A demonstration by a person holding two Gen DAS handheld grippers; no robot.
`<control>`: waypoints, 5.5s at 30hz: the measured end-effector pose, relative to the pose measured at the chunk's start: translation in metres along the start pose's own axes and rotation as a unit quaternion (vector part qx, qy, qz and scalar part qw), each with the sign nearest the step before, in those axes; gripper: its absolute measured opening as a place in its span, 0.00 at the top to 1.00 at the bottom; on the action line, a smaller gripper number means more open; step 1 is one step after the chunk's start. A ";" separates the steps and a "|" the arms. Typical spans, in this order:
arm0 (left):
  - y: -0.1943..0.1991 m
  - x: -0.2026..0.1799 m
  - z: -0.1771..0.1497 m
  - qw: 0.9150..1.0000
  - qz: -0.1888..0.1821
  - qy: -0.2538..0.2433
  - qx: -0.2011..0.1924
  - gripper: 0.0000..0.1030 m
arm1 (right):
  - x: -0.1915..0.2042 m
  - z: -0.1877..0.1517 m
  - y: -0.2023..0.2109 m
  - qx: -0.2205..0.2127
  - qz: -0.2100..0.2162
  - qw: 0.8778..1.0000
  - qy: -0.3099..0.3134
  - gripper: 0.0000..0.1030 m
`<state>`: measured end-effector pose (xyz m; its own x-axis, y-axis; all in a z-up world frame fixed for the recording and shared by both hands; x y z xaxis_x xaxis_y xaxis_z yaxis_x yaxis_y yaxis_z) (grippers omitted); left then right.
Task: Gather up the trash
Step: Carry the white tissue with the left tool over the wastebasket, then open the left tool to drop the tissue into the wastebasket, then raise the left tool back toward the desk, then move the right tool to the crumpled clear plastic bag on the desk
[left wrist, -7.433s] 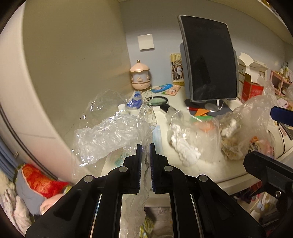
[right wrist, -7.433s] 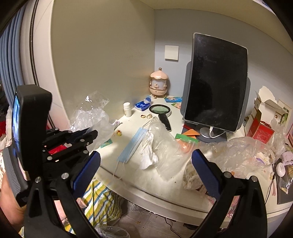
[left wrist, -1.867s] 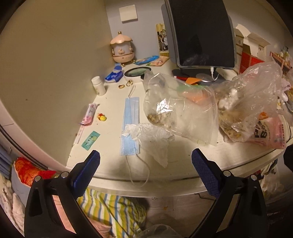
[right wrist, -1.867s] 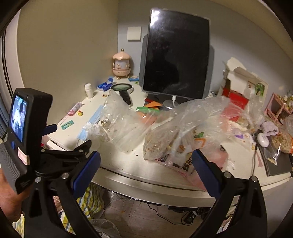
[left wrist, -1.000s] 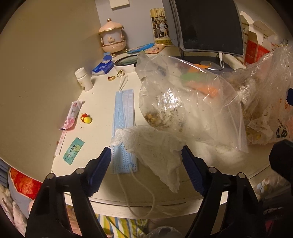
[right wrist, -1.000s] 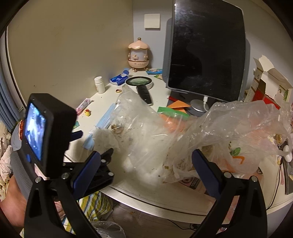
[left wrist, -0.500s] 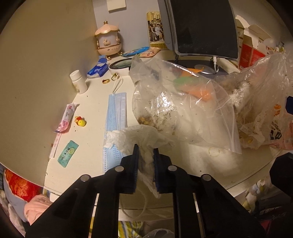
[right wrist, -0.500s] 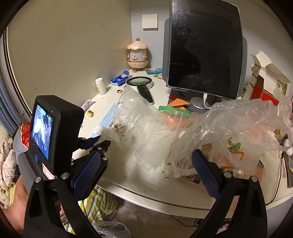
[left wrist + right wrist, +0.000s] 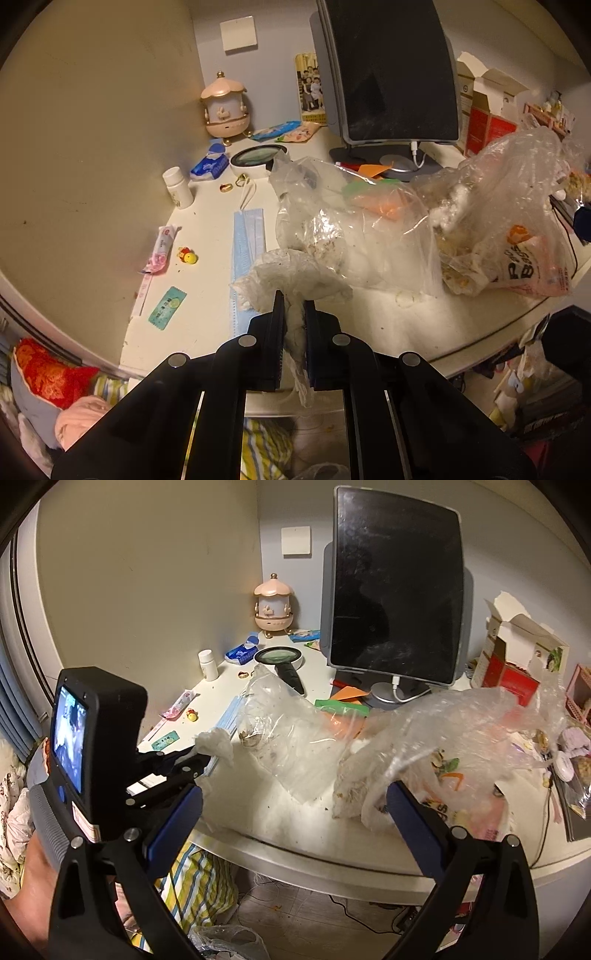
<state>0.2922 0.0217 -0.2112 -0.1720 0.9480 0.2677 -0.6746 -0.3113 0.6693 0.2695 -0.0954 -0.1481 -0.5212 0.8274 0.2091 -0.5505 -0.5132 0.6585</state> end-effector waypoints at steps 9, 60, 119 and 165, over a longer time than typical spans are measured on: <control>0.046 0.001 -0.027 1.000 -0.010 -0.005 -0.009 0.92 | 0.020 -0.021 0.028 -0.003 0.001 1.000 -0.001 0.06; -0.008 -0.028 -0.520 0.949 -0.050 -0.001 0.311 0.92 | 0.114 -0.393 -0.121 0.257 0.063 0.960 0.092 0.06; 0.011 -0.023 -0.507 0.951 -0.007 -0.016 0.308 0.19 | 0.118 -0.405 -0.112 0.244 0.125 0.946 0.174 0.06; 0.207 -0.009 -0.095 0.995 -0.062 -0.057 -0.054 0.06 | 0.049 -0.097 0.146 -0.055 -0.096 0.994 -0.022 0.06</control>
<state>0.0854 -0.0454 -0.1409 -0.0045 0.9633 0.2683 -0.7604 -0.1775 0.6247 0.1006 -0.1514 -0.1117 -0.3722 0.9203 0.1209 -0.7064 -0.3653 0.6063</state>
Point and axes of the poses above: each gripper's, at about its wrist camera, not at the fingertips, and y roughly against the way its jaws point, x to its left, z to its top, the point moved 8 cm from there along -y, roughly the way its jaws point, and after that the axes turned 12 degrees about z, right-handed, at the moved point
